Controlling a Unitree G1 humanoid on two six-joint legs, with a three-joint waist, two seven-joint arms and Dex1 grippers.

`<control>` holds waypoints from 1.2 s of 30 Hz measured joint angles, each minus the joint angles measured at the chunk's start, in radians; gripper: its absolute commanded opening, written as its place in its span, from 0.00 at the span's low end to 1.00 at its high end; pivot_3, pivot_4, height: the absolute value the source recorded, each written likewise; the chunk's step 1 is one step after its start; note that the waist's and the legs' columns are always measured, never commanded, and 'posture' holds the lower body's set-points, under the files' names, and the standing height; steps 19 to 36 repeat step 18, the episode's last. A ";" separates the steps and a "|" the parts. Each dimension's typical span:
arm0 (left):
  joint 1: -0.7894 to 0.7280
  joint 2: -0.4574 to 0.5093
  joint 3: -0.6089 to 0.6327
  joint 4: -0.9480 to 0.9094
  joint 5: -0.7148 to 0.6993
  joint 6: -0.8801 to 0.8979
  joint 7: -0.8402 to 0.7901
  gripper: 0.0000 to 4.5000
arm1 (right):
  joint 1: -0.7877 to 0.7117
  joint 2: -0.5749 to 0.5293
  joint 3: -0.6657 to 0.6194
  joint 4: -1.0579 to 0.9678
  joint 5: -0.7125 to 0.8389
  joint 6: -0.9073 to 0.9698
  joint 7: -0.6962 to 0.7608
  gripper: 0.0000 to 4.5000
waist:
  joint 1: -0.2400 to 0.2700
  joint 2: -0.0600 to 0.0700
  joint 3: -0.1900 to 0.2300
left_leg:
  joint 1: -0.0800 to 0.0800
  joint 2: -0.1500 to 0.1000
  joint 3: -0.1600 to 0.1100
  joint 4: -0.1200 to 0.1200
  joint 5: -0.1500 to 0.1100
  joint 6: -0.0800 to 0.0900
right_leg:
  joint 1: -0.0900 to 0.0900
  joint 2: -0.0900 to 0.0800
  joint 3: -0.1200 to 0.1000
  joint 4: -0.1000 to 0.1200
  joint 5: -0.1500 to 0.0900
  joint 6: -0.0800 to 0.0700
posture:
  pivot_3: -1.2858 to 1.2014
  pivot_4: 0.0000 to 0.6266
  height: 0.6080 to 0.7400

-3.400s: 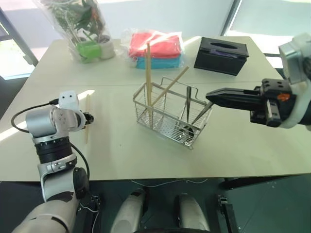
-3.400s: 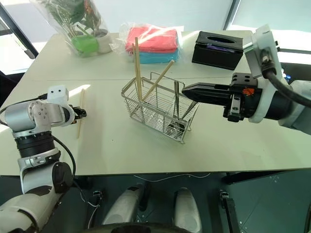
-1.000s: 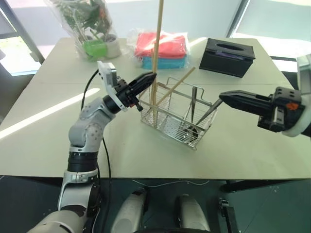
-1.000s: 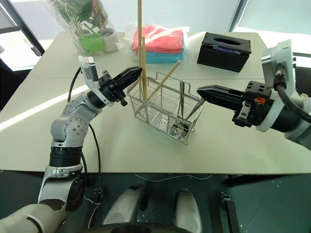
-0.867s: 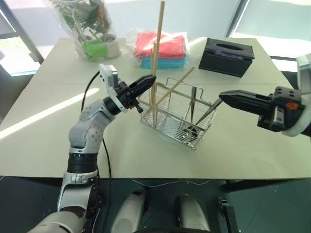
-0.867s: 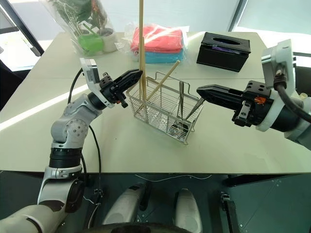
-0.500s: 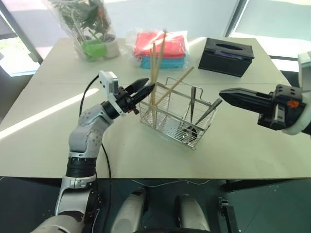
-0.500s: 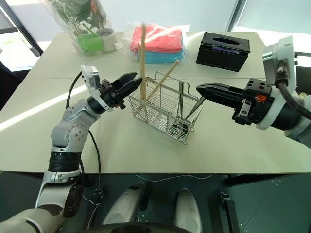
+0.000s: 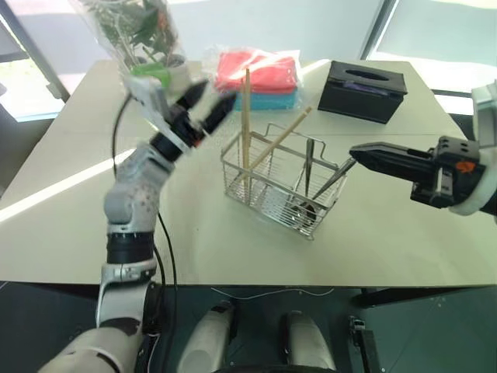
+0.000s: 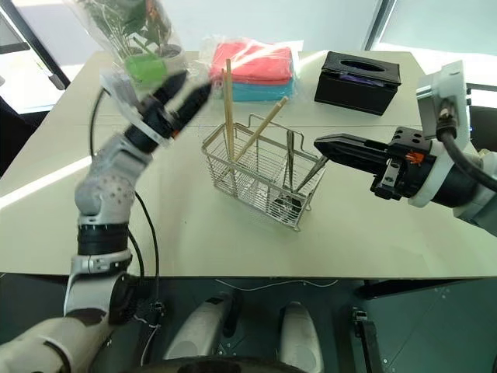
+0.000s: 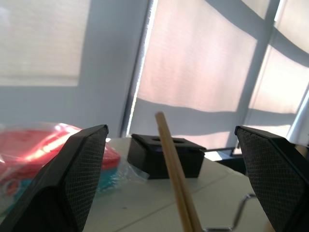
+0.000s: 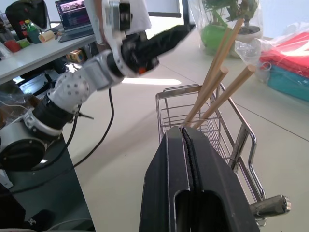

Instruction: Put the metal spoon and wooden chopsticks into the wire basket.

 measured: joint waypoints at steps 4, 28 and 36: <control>0.016 0.095 0.018 0.036 0.053 0.003 0.056 0.94 | 0.052 0.018 -0.012 0.014 -0.048 -0.001 0.010 0.00 | -0.003 0.000 0.000 | 0.000 0.000 0.000 -0.002 0.000 0.000 | -0.001 0.002 0.000 0.000 0.000 0.001 | 0.52 0.24 1.00; 0.349 0.152 0.048 -0.129 0.170 0.062 0.256 0.01 | 0.160 0.284 -0.012 0.058 -0.372 -0.144 -0.107 0.00 | 0.004 0.001 0.000 | 0.000 0.000 0.000 -0.002 -0.001 -0.002 | -0.001 0.002 0.001 0.001 0.001 -0.001 | 0.52 0.24 1.00; 0.349 0.152 0.048 -0.129 0.170 0.062 0.256 0.01 | 0.160 0.284 -0.012 0.058 -0.372 -0.144 -0.107 0.00 | 0.004 0.001 0.000 | 0.000 0.000 0.000 -0.002 -0.001 -0.002 | -0.001 0.002 0.001 0.001 0.001 -0.001 | 0.52 0.24 1.00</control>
